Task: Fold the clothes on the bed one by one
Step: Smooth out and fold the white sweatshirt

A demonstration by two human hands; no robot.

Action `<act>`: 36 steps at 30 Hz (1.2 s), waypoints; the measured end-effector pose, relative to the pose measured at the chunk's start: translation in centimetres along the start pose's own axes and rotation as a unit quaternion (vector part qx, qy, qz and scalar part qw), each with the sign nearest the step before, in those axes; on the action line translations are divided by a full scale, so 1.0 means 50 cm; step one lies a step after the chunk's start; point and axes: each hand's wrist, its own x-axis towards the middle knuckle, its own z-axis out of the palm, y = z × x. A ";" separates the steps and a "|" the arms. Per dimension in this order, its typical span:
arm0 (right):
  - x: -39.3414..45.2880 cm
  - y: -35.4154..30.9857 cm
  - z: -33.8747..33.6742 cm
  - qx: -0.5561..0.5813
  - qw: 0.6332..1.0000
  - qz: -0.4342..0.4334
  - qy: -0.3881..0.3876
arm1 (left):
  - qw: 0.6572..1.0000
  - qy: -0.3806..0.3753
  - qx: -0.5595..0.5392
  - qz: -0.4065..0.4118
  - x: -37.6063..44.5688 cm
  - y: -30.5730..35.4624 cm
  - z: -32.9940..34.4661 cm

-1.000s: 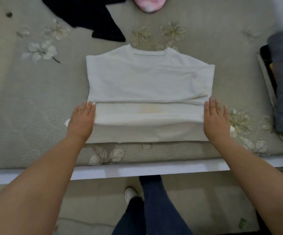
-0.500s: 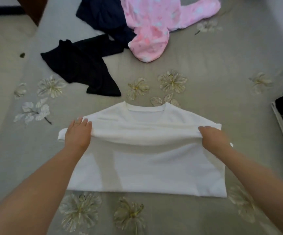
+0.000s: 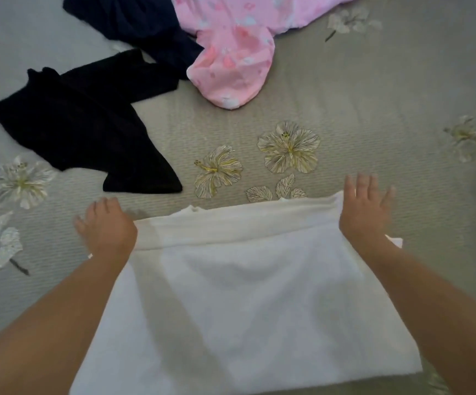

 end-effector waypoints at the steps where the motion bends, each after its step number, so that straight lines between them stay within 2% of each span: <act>1: 0.002 -0.004 0.012 0.002 1.000 0.029 -0.010 | 0.999 0.013 -0.036 0.037 -0.009 0.008 0.015; 3: -0.001 -0.014 0.031 0.051 0.998 0.040 -0.004 | 0.979 0.046 -0.080 0.180 -0.045 0.024 0.048; 4: -0.008 -0.021 0.040 0.081 0.996 0.011 0.028 | 0.962 0.048 -0.094 0.251 -0.069 0.031 0.066; 6: -0.040 -0.042 0.062 0.108 0.983 -0.109 0.098 | 0.928 0.028 -0.102 0.357 -0.125 0.046 0.109; 8: -0.073 -0.055 0.089 0.094 0.967 -0.207 0.113 | 0.914 -0.020 -0.072 0.398 -0.170 0.067 0.137; 9: -0.084 -0.054 0.099 0.090 0.970 -0.214 0.072 | 0.916 -0.047 -0.051 0.396 -0.188 0.077 0.146; 11: -0.098 -0.030 0.128 0.113 0.982 -0.148 -0.013 | 0.921 -0.086 -0.017 0.380 -0.210 0.093 0.163; 13: -0.104 0.007 0.164 0.144 0.986 -0.070 -0.047 | 0.921 -0.104 0.004 0.375 -0.217 0.100 0.174; 16: -0.126 0.038 0.194 0.183 0.983 0.021 -0.001 | 0.918 -0.139 0.028 0.369 -0.221 0.104 0.176; 18: -0.142 0.047 0.197 0.245 0.963 0.103 0.053 | 0.918 -0.166 0.035 0.360 -0.226 0.108 0.166; 20: -0.149 0.060 0.191 0.283 0.940 0.178 0.059 | 0.913 -0.173 0.046 0.367 -0.230 0.123 0.153; 22: -0.145 0.074 0.190 0.290 0.936 0.194 0.049 | 0.904 -0.183 0.053 0.383 -0.237 0.149 0.134; 27: -0.151 0.115 0.183 0.350 0.914 0.178 0.102 | 0.869 -0.190 0.073 0.451 -0.276 0.254 0.104; 30: -0.154 0.143 0.201 0.347 0.912 0.214 0.046 | 0.852 -0.182 0.095 0.482 -0.287 0.313 0.120; 32: -0.153 0.145 0.212 0.360 0.908 0.211 0.016 | 0.854 -0.194 0.110 0.471 -0.283 0.330 0.133; 34: -0.170 0.152 0.213 0.404 0.890 0.210 0.003 | 0.862 -0.194 0.102 0.457 -0.283 0.352 0.128; 36: -0.215 0.167 0.215 0.458 0.857 0.235 -0.015 | 0.853 -0.168 0.077 0.488 -0.289 0.383 0.115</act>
